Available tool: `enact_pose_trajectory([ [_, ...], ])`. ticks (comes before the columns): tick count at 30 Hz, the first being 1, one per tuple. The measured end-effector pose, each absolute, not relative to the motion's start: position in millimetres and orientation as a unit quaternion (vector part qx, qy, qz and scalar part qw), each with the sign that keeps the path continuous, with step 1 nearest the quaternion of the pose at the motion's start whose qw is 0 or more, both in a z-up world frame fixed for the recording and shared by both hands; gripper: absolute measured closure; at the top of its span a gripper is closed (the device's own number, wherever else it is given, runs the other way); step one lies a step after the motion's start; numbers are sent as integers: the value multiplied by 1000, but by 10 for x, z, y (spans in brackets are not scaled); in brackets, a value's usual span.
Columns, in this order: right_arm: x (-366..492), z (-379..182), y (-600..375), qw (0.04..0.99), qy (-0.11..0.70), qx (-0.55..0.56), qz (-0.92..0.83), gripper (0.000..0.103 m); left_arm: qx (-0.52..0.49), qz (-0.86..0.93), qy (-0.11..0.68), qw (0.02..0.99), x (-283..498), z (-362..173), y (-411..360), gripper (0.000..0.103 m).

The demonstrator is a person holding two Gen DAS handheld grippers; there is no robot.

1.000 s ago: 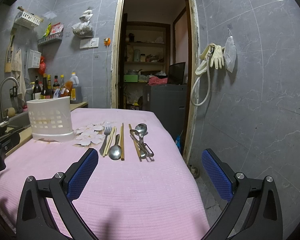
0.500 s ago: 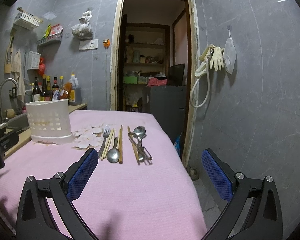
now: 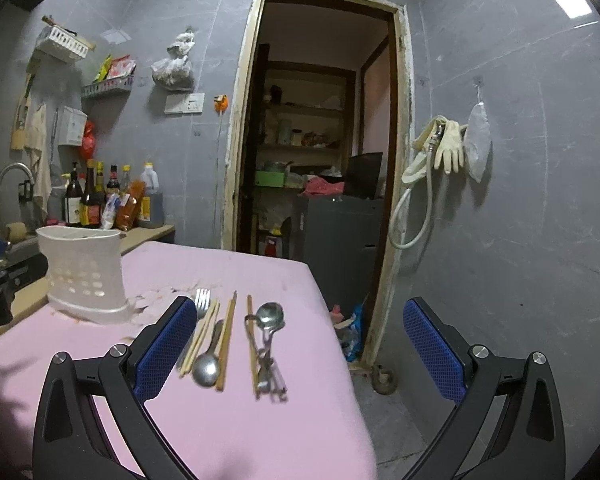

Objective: Organize utensils
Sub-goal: 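Move the left tool to the silver fork while the right tool moves to the wire tongs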

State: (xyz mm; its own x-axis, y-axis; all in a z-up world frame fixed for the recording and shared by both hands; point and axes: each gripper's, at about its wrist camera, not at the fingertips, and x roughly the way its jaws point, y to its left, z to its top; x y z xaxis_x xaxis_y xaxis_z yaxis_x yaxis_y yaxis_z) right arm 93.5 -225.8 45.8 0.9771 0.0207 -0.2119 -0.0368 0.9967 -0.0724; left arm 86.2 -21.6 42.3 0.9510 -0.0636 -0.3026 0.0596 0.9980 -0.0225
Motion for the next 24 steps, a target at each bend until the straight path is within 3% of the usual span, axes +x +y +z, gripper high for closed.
enact_pose_trajectory([
  [14,2131,309,-2514,963,251,-81,63,0,7,-127,263,956,1961,346,-647,4],
  [18,2392,186,-2523,948,296,-72,97,1,28,-126,304,944,2307,204,-772,30],
  [24,2571,66,-2509,927,337,-48,157,24,-3,-127,371,920,2785,-68,-697,60],
])
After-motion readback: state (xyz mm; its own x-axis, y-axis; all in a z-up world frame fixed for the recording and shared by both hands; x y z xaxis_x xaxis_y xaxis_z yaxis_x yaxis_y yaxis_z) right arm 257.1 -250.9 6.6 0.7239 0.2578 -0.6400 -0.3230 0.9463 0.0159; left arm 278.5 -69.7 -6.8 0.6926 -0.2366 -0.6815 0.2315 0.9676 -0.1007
